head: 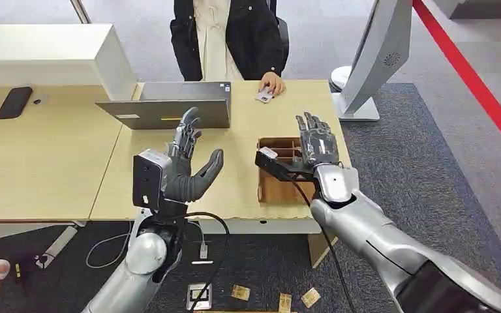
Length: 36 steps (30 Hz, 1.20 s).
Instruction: Pass the card to the sensor for recognition and then transmit it.
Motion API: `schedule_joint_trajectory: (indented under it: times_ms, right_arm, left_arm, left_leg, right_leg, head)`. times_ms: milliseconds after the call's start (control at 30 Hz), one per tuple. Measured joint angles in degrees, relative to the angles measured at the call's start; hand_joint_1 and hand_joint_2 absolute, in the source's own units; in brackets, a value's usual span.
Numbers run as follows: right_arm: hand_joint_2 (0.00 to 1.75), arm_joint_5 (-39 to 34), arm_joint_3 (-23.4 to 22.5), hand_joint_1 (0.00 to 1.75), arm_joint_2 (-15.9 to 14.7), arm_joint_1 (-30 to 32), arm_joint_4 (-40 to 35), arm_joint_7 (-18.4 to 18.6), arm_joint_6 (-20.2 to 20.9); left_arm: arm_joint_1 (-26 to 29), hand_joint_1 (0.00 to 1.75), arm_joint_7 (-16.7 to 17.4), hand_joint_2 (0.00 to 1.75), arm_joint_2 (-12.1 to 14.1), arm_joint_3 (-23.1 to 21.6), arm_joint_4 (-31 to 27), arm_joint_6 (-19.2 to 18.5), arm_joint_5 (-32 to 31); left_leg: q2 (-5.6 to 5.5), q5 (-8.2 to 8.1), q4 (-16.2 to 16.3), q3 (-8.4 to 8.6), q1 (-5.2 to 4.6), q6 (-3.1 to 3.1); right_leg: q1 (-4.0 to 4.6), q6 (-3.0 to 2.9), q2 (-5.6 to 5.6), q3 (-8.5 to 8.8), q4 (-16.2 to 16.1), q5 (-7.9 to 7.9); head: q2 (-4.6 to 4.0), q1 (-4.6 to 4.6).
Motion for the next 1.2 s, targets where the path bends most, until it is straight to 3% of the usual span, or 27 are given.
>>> schedule_joint_trajectory:
  times_ms: [333,367,400,1200]
  right_arm:
    - [1.75,-1.33,0.15,1.75,0.92,-0.34,1.38,-0.5,1.03]
    - [1.75,-1.33,0.24,1.36,0.96,-0.38,1.51,-0.5,1.05]
    - [1.75,-1.36,0.31,0.0,1.01,-0.4,1.62,-0.5,1.22]
    - [1.75,-2.27,0.57,0.0,1.27,-0.39,3.5,-0.44,0.77]
  left_arm:
    - [0.01,0.0,0.28,1.75,0.0,0.0,0.0,0.81,-0.13]
    - [0.01,0.0,0.33,1.75,0.0,0.0,0.0,0.87,-0.17]
    - [0.01,0.0,0.37,1.75,0.0,0.0,-0.02,0.94,-0.2]
    - [0.1,0.0,1.36,1.75,0.13,0.0,-0.11,0.85,-0.79]
  left_leg:
    - [0.0,0.0,0.0,0.0,0.0,0.0]
    - [0.0,0.0,0.0,0.0,0.0,0.0]
    - [0.0,0.0,0.0,0.0,0.0,0.0]
    - [0.0,0.0,0.0,0.0,0.0,0.0]
  right_leg:
    - [0.0,0.0,0.0,0.0,0.0,0.0]
    - [0.0,0.0,0.0,0.0,0.0,0.0]
    - [0.0,0.0,0.0,0.0,0.0,0.0]
    - [0.0,0.0,0.0,0.0,0.0,0.0]
  head:
    - [0.0,0.02]
    - [0.0,0.0]
    - [0.0,0.0]
    - [0.0,0.0]
